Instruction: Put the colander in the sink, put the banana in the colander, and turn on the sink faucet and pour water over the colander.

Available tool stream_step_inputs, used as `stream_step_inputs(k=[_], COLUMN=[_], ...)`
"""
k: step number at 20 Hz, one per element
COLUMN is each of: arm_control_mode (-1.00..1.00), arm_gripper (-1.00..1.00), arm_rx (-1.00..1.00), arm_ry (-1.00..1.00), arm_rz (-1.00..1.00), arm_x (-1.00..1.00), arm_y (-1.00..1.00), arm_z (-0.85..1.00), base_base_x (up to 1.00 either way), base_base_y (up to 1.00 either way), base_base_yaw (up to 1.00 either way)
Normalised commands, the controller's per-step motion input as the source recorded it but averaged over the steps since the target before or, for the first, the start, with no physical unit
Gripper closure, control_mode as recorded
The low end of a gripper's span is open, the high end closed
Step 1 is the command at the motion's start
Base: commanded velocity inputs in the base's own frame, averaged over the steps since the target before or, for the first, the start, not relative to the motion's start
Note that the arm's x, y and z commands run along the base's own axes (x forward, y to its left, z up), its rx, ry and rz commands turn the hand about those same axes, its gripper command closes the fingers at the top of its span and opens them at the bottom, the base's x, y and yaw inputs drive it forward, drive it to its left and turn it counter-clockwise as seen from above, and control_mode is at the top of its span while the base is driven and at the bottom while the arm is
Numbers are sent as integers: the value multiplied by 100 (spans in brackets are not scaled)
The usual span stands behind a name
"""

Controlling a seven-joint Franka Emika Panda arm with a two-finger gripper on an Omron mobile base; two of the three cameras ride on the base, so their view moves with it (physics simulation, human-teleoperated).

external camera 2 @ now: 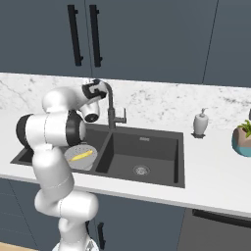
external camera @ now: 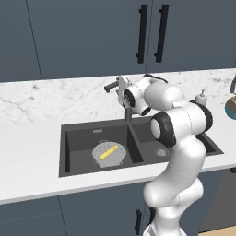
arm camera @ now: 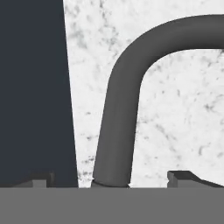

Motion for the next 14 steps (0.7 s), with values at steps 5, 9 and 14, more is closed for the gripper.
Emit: stream_step_inputs(k=[5, 9, 14], arm_control_mode=[-100, -100, -100], arm_gripper=[-100, -100, -100], arm_rx=[17, 1, -8], arm_ry=[0, 11, 30], arm_rz=[-15, -15, -15], arm_x=[-35, -43, -45], arm_y=[-26, -1, -17], arm_z=[51, 10, -20], base_base_x=[0, 0, 0], base_base_y=[0, 0, 0], base_base_yaw=[0, 0, 0])
